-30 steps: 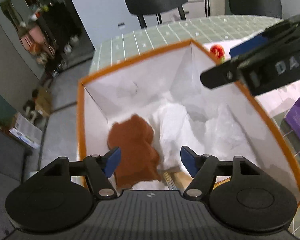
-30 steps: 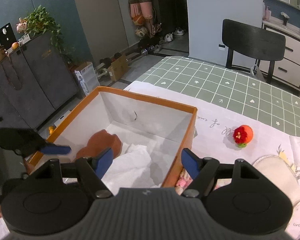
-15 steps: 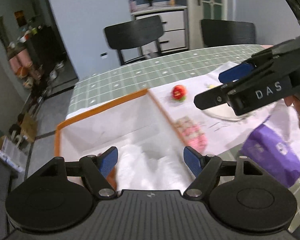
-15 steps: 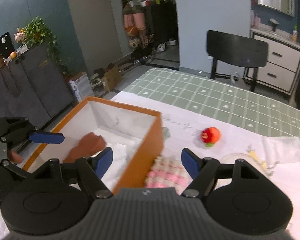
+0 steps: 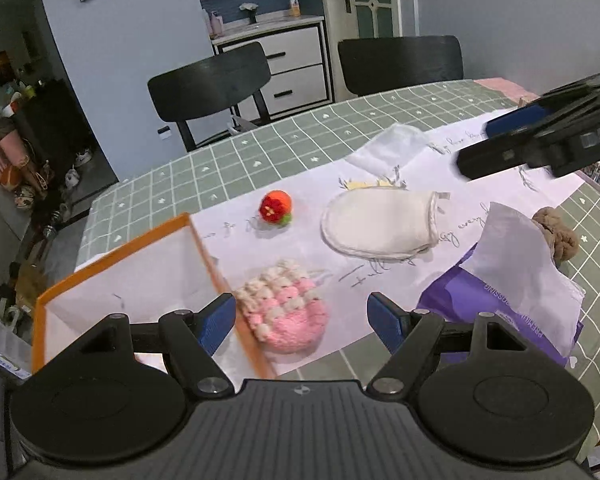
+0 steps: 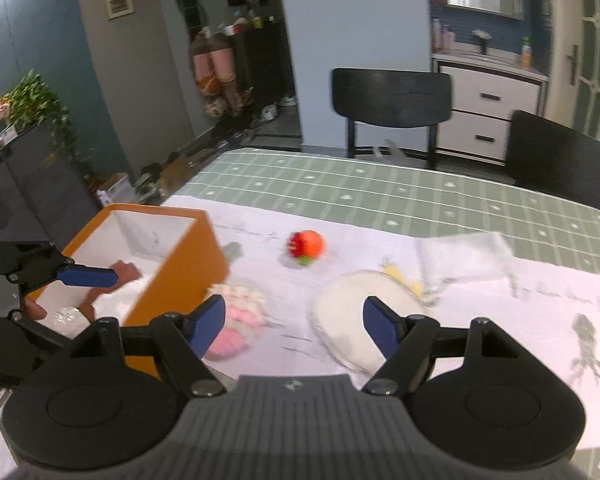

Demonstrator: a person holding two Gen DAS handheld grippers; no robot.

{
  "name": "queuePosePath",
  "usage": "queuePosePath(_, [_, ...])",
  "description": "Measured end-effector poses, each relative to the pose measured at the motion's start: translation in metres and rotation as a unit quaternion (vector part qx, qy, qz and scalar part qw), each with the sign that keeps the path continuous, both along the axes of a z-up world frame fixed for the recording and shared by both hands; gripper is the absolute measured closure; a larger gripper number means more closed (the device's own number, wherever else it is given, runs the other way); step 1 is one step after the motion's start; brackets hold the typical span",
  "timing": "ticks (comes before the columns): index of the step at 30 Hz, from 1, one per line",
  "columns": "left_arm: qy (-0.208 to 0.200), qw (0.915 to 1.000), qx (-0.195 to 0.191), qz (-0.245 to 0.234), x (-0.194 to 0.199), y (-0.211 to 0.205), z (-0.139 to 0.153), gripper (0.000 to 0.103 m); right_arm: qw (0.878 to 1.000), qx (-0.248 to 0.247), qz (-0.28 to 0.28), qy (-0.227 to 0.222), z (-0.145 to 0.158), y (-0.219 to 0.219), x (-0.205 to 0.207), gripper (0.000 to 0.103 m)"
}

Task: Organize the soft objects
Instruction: 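Move both open tools back over the table toward the pink crochet and teddy bear, then grasp the pink crocheted item with left tool while right tool grasps the brown teddy bear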

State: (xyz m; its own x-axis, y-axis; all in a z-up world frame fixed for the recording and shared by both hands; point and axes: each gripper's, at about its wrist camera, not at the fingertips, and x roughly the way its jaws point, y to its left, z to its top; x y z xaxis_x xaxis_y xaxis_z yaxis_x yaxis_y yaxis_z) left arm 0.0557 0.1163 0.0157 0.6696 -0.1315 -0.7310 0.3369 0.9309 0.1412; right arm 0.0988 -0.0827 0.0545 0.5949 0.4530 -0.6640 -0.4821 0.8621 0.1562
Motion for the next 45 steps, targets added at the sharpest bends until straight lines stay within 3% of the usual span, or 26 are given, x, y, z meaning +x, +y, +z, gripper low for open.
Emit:
queuePosePath(12, [0.037, 0.9988, 0.030, 0.009, 0.030, -0.028, -0.035, 0.015, 0.999, -0.008, -0.050, -0.015, -0.033, -0.084, -0.019, 0.026])
queuePosePath(23, [0.079, 0.9950, 0.049, 0.036, 0.066, -0.034, -0.057, 0.015, 0.998, 0.014, -0.062, 0.000, -0.052, -0.113, -0.015, 0.025])
queuePosePath(29, [0.096, 0.9919, 0.066, 0.051, 0.077, -0.041, -0.069, 0.015, 0.997, -0.033, -0.067, 0.005, -0.069, -0.120, -0.014, 0.024])
queuePosePath(33, [0.091, 0.9899, 0.099, 0.045, 0.078, -0.052, -0.075, 0.012, 0.993, -0.112, -0.043, -0.006, -0.083, -0.115, -0.015, 0.019])
queuePosePath(37, [0.112, 0.9868, 0.111, 0.036, 0.085, -0.060, -0.083, 0.012, 0.985, -0.173, -0.010, -0.010, -0.097, -0.108, -0.018, 0.018])
queuePosePath(45, [0.147, 0.9746, 0.164, 0.040, 0.104, -0.071, -0.109, 0.012, 0.982, -0.187, 0.004, 0.002, -0.107, -0.105, -0.019, 0.018])
